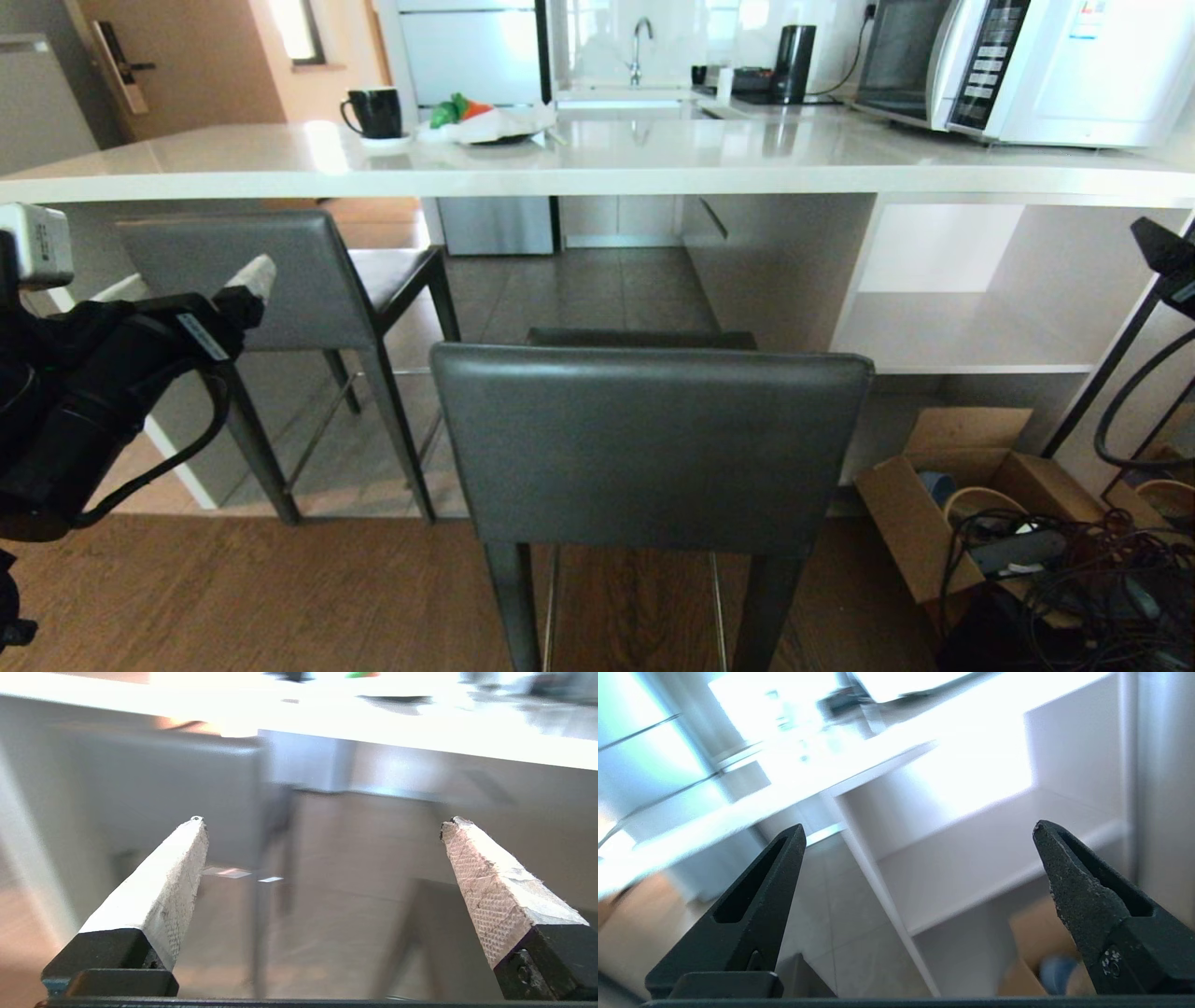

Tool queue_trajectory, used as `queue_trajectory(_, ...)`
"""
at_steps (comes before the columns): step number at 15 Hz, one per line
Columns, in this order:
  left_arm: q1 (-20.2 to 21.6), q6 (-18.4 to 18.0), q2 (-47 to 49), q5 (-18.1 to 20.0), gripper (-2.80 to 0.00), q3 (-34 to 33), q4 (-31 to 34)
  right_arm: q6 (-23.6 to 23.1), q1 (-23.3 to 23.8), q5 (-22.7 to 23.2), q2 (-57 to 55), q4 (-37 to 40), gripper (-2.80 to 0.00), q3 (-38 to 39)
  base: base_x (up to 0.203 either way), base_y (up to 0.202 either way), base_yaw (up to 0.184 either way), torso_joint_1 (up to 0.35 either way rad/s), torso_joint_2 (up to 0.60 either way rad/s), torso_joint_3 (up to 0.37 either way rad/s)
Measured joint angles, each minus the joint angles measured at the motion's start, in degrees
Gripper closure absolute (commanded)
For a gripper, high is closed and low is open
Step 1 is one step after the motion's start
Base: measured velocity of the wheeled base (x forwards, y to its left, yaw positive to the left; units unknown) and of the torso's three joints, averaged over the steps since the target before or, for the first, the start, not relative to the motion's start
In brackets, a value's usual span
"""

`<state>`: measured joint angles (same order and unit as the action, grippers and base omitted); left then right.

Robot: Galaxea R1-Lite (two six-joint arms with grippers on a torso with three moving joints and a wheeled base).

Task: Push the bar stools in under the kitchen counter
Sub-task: Pull the gray chair out from under the dining table

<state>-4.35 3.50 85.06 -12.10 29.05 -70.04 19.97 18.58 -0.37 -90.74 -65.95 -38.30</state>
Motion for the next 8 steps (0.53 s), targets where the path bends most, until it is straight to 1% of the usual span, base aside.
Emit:
queue_trajectory(1, -1.7, -0.6, -1.4, -4.5, -2.80, 0.9, 3.2, 0.9, -1.0, -2.4, 2.5, 5.8, -2.80, -1.6, 0.000, 0.000, 0.000, 0.000, 0.00, 0.000)
queue_trajectory(2, -3.6, -0.7, -3.0, -8.2, -2.80, 1.6, 5.9, 1.4, -2.4, -3.5, 5.4, 11.3, -2.80, -2.8, 0.000, 0.000, 0.000, 0.000, 0.00, 0.000)
queue_trajectory(3, -5.6, -0.9, -4.9, -10.4, -2.80, 2.1, 8.0, 1.6, -4.1, -3.9, 8.4, 15.6, -2.80, -3.6, 0.000, 0.000, 0.000, 0.000, 0.00, 0.000)
queue_trajectory(4, -7.8, -1.1, -7.6, -12.0, -2.80, 2.4, 10.4, 1.7, -6.0, -3.7, 11.9, 19.3, -2.80, -4.1, 0.000, 0.000, 0.000, 0.000, 0.00, 0.000)
queue_trajectory(5, -9.2, -1.4, -10.5, -12.7, -2.80, 2.5, 13.2, 1.5, -7.7, -3.1, 15.3, 21.5, -2.80, -4.4, 0.000, 0.000, 0.000, 0.000, 0.00, 0.000)
queue_trajectory(7, -9.8, -3.1, -16.5, -13.1, -2.80, 2.5, 17.1, -0.7, -9.6, -0.6, 21.9, 24.1, -2.80, -4.2, 0.000, 0.000, 0.000, 0.000, 0.00, 0.000)
queue_trajectory(8, -9.2, -4.3, -19.9, -13.2, -2.80, 2.2, 18.5, -2.3, -10.2, 1.0, 25.6, 25.4, -2.80, -3.1, 0.000, 0.000, 0.000, 0.000, 0.00, 0.000)
